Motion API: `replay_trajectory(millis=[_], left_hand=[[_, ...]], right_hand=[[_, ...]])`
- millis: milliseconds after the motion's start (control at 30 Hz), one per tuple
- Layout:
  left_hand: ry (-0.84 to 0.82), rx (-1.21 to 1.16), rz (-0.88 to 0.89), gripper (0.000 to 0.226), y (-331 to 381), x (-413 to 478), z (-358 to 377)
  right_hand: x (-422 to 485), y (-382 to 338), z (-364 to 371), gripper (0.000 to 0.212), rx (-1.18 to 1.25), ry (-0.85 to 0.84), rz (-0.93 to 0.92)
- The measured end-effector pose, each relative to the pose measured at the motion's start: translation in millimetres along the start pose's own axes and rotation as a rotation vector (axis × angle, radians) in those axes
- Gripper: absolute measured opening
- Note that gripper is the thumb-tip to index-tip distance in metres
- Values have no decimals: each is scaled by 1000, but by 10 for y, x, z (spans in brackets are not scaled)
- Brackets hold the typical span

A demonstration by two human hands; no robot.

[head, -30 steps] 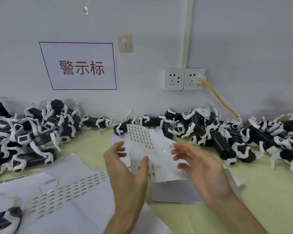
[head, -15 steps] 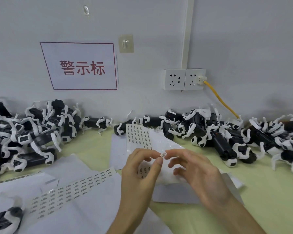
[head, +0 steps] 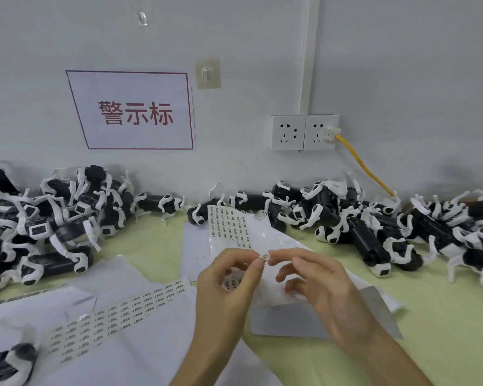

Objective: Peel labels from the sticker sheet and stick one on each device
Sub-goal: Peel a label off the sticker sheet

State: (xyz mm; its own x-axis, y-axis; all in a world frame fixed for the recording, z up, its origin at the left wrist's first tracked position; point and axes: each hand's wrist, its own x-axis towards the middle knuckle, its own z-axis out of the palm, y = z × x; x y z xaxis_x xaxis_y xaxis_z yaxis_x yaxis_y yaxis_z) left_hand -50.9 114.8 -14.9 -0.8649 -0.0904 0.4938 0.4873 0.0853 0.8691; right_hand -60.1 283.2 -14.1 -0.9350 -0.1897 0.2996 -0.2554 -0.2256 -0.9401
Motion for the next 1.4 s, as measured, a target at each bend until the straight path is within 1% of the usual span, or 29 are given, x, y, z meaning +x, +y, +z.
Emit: replay_trajectory(millis=[33, 67, 100, 133, 167, 233, 267, 300, 367, 467, 567, 700, 800, 867, 900, 933, 967, 1000, 1067, 1100, 1133, 1167, 1200, 1233, 1267, 1333, 1367, 1400], left_hand=[[2, 16, 10, 12, 12, -1, 2], [2, 46, 21, 14, 22, -6, 8], [4, 92, 39, 16, 23, -16, 19], [9, 156, 69, 17, 15, -27, 25], [11, 240, 113, 16, 0, -36, 30], [0, 450, 239, 10, -46, -51, 29], [-4, 562, 311, 8, -73, -53, 25], [-7, 661, 377, 8, -103, -51, 17], [-15, 792, 469, 9, -146, -41, 3], [-11, 874, 537, 8, -172, -22, -2], [-14, 888, 556, 7, -176, -35, 5], [-16, 853, 528, 11, -167, -50, 14], [33, 746, 435, 18, -171, -77, 47], [139, 596, 289, 30, -163, -83, 68], [209, 523, 207, 37, -167, -72, 65], [281, 457, 125, 41, -176, -53, 55], [345, 393, 33, 42, -188, -29, 34], [393, 319, -79, 41, -195, 5, 5], [420, 107, -355, 40, -200, 73, -57], [413, -3, -471, 38, -207, 98, -79], [401, -95, -557, 34, -210, 121, -96], [387, -175, -616, 29, -203, 140, -105], [379, -237, -634, 26, -188, 151, -106], [377, -264, -609, 23, -173, 155, -103], [372, -248, -551, 20, -157, 149, -96], [313, -129, -391, 20, -151, 113, -86], [245, -33, -318, 23, -162, 91, -86], [147, 92, -258, 28, -177, 70, -86]], right_hand=[[-2, 19, 15, 26, -18, 36, -11], [-4, 44, 29, 21, -57, 98, -36], [-8, 68, 38, 20, -137, 185, -89], [-10, 91, 34, 23, -271, 276, -183], [-10, 99, 24, 22, -432, 332, -310], [-20, 93, 3, 17, -720, 319, -577], [-23, 100, -2, 18, -820, 290, -672], [-20, 112, -6, 19, -879, 257, -722], [-12, 143, -4, 19, -931, 214, -743], [-4, 181, -15, 14, -984, 193, -735], [3, 182, -30, 9, -1008, 190, -717], [-2, 151, -13, 8, -1065, 208, -712], [-7, 105, 24, 11, -1081, 251, -696], [-21, 67, 25, 12, -1029, 263, -661], [-36, 47, 14, 14, -998, 242, -640], [-51, 29, 4, 22, -981, 198, -603], [-63, 15, -6, 38, -991, 136, -548], [-73, 14, -19, 61, -1028, 58, -482], [-77, 45, -41, 105, -1163, -87, -369], [-72, 75, -46, 116, -1231, -143, -337], [-59, 115, -50, 119, -1278, -175, -324], [-46, 141, -49, 115, -1296, -178, -325], [-33, 149, -43, 109, -1285, -141, -335], [-19, 141, -38, 103, -1247, -56, -348], [-5, 121, -44, 97, -1188, 74, -369], [20, 76, -115, 75, -1078, 403, -486], [33, 53, -181, 63, -1046, 571, -550], [37, 32, -252, 54, -996, 695, -563]])
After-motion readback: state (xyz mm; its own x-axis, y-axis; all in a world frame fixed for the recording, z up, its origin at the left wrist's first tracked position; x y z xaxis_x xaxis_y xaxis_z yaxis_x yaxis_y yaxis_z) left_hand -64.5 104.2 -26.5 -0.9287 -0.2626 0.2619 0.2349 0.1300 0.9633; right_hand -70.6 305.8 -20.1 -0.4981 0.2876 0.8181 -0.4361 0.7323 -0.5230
